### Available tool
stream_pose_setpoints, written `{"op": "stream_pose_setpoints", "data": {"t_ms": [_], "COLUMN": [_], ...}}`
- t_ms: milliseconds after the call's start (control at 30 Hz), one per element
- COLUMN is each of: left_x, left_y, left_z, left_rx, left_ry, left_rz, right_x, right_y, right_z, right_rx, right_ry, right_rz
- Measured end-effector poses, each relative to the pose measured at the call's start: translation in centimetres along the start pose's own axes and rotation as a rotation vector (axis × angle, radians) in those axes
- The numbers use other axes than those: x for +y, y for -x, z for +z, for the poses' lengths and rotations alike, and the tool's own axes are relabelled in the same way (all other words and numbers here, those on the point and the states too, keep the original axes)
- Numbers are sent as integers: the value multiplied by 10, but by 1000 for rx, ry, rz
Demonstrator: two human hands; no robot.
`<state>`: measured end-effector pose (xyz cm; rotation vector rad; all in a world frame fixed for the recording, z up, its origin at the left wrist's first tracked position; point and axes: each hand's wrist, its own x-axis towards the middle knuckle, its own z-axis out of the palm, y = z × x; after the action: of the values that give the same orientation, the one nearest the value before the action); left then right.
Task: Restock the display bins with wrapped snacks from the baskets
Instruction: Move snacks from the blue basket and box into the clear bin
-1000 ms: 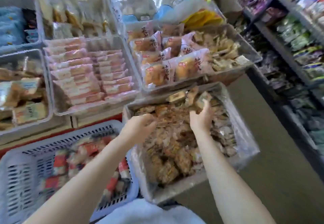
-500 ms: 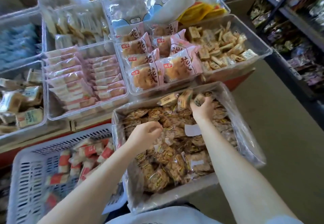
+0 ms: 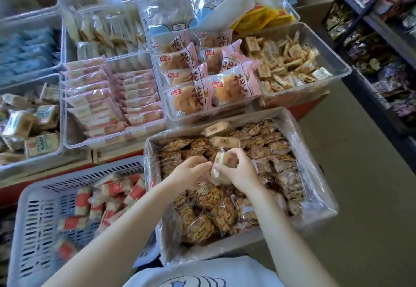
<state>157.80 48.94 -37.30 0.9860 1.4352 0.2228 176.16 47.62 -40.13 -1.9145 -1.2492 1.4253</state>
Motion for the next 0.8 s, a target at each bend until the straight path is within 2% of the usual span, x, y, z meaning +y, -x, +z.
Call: {"op": "stream_pose_setpoints", "data": {"t_ms": [67,167,233,333,400,500,567,633,700,767,800], "left_x": [1,1,-1,-2,-3,-9,-18,-27,-34,-40,-43], "left_y": [5,14,18,25,27,30,30,28,27,26,27], "left_z": [5,1,-8,-25,-35,-49,-55,-58,-62,-67,-70], "left_rx": [-119,-50,-19,0,12,59,74,77,51,20,17], "left_ry": [168,375,492,565,597,679,704,742,798,831,827], "left_rz": [10,55,63,81,80,26,4,-14,-37,-43,-43], "right_x": [-12,-29,-31,-19,-5,18,24,18,7,-8,-18], "right_y": [21,31,21,-10,-32,-47,-38,-19,0,13,18], "right_z": [5,2,-7,-18,-16,6,22,36,47,59,65], "right_rx": [15,101,226,335,261,21,-144,-291,-371,-357,-296], "right_ry": [-129,-384,-338,-75,196,620,775,790,642,442,365], "right_rz": [-71,-76,-59,-15,49,222,279,267,271,243,196]}}
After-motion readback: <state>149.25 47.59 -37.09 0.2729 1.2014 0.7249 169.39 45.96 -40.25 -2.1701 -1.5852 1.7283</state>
